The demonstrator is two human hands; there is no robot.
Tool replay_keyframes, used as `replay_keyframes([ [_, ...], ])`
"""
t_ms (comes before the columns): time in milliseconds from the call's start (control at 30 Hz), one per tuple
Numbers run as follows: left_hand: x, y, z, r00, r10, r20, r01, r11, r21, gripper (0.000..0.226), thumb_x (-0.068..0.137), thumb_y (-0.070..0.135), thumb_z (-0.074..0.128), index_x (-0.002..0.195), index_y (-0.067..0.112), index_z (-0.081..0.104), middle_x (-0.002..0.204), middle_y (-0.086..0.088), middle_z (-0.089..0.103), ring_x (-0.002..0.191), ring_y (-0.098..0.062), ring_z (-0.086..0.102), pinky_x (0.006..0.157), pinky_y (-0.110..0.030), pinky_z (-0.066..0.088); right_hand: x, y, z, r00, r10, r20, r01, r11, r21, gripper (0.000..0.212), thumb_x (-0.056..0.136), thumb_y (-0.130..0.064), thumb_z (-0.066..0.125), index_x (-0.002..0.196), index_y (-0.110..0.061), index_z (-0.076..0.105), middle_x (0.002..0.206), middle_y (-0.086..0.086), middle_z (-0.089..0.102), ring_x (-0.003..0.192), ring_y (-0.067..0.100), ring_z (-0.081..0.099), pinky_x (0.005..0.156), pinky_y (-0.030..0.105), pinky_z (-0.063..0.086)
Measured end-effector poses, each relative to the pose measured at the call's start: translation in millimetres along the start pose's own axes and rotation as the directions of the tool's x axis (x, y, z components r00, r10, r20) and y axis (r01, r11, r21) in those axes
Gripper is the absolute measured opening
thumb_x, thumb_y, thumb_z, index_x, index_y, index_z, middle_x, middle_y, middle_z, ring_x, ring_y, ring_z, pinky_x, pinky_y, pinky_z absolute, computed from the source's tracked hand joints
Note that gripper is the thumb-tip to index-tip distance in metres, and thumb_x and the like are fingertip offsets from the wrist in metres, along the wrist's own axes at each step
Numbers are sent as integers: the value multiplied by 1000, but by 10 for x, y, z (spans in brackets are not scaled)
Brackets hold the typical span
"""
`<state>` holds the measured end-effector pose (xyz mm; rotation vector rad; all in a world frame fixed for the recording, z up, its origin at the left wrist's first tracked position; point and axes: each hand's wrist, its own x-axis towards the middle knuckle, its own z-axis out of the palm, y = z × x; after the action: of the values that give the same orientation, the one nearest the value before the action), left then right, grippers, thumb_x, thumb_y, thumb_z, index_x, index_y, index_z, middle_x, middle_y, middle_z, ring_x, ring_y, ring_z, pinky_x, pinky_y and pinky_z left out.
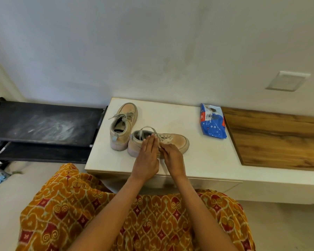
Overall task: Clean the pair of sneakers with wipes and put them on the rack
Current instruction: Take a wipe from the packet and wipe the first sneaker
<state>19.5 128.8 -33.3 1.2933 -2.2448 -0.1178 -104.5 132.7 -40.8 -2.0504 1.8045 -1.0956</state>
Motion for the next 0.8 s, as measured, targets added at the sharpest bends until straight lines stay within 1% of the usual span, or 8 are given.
replay_keyframes([
  [133,-17,-31,31,1000,-5,-7,6,997,72,63,75,2,43,136,-7,32,140,-25,41,134,-30,26,107,-46,29,154,26,-95,993,-118,-11,111,956,-273,11,80,-10,71,90,-12,74,89,6,68,86,23,59,67,32,51],
  [233,-14,-24,37,1000,-22,6,22,997,70,71,72,-3,59,137,-6,33,142,-24,39,135,-35,32,108,-45,25,173,139,-160,975,-217,47,215,864,-456,8,74,-12,76,82,-12,74,86,4,69,88,24,59,71,34,50],
  [300,-27,-19,26,999,-36,27,34,997,75,74,71,-3,63,138,-6,33,142,-24,38,133,-37,37,109,-44,27,141,219,-211,978,-206,33,195,842,-503,10,71,-14,78,81,-13,74,87,4,69,88,25,60,71,33,50],
  [367,-33,-10,13,999,-38,36,35,996,80,73,70,-3,63,137,-7,34,141,-24,39,132,-37,38,108,-45,31,139,279,-257,993,-120,-19,94,855,-510,12,70,-14,79,81,-12,74,89,5,71,89,26,60,68,33,49],
  [467,-22,-10,16,998,-51,43,48,996,75,71,72,-3,60,137,-7,33,142,-24,38,133,-35,35,106,-47,37,191,259,-280,990,50,-133,-100,912,-399,14,75,-14,75,89,-10,74,96,5,72,95,26,59,70,31,48],
  [600,-5,-2,33,999,-49,24,48,998,44,64,76,-2,53,137,-7,33,141,-24,39,135,-32,28,107,-47,36,220,26,-112,993,-49,-107,23,973,-229,8,84,-14,66,90,-12,70,89,5,71,88,23,62,78,35,50],
  [700,0,8,29,997,-63,34,62,998,26,66,76,-2,59,138,-5,34,143,-23,38,135,-34,32,108,-45,35,120,35,-35,993,-99,-67,80,966,-244,1,83,-11,68,83,-10,68,81,6,68,76,22,60,66,34,52],
  [800,-11,-10,32,997,-60,49,56,995,78,72,74,0,62,139,-5,31,143,-23,37,135,-34,32,110,-42,27,31,168,-101,987,-157,12,153,931,-330,5,79,-13,72,82,-11,68,82,5,68,77,20,60,62,29,52],
])
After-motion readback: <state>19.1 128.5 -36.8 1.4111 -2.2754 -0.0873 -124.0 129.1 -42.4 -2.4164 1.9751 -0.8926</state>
